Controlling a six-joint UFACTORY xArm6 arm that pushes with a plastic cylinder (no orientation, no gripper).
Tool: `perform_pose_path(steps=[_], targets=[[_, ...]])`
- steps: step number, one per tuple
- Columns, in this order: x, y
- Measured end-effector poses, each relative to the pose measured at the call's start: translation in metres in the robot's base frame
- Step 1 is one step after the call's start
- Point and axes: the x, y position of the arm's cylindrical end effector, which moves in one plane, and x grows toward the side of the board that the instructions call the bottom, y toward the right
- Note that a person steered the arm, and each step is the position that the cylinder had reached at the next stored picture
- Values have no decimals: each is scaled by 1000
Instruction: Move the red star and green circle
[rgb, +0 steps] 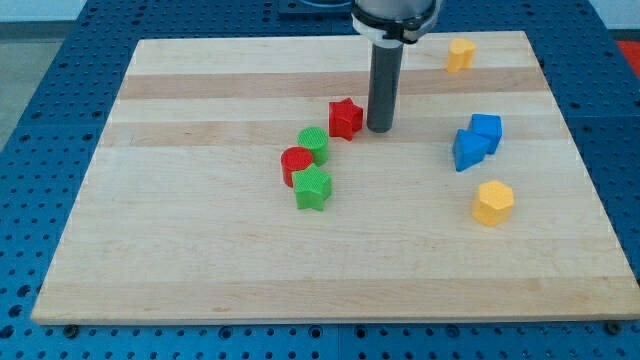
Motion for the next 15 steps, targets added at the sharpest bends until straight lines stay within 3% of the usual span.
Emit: perform_pose_path(steps=[3,4,6,8,12,15], targets=[[-5,-63],[-8,-53],[-57,-66],[-55,-137],[-10,-138],[-35,-121]])
